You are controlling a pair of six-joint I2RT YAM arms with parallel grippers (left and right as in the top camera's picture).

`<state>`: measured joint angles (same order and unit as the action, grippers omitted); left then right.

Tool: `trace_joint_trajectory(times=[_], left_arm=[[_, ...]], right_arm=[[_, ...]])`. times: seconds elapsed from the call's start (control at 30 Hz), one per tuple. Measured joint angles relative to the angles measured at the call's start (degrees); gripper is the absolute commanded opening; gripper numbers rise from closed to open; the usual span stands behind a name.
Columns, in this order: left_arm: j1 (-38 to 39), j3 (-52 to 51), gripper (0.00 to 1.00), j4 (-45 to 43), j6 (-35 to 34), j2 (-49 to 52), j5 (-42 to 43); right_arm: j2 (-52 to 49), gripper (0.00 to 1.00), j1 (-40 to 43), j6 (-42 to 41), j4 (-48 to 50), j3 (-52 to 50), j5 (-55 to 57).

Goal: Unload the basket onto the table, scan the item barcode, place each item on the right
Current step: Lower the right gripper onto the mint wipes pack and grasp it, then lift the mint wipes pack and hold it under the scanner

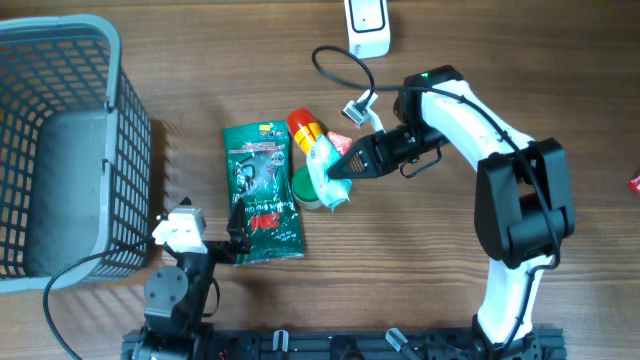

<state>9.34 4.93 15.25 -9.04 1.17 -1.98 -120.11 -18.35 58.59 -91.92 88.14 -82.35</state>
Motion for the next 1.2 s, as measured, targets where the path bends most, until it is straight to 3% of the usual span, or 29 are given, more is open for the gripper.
trace_joint_trajectory(times=[0.17,0.3,0.43,0.67,1.03,1.2], left_arm=[[0.02,0.00,1.00,0.00,0.00,0.00,0.00],[0.00,0.00,1.00,0.00,0.00,0.00,0.00],[0.02,0.00,1.00,0.00,0.02,0.00,0.00],[0.02,0.00,1.00,0.00,0.00,0.00,0.00],[0.00,0.00,1.00,0.00,0.00,0.00,0.00],[0.00,0.00,1.00,0.00,0.00,0.00,0.00]], right_arm=[[0.00,0.04,-4.04,17.97,3.52,0.00,-4.24],[0.00,0.04,-4.50,23.52,5.60,0.00,-5.16],[0.00,0.05,-4.50,27.30,0.39,0.04,-5.49],[2.80,0.04,-7.52,26.97,-0.26,-1.03,-5.49],[22.77,0.05,-10.49,31.61,-0.42,-24.41,-4.31],[23.71,0.05,-10.49,32.24,-0.42,-27.43,-4.26]])
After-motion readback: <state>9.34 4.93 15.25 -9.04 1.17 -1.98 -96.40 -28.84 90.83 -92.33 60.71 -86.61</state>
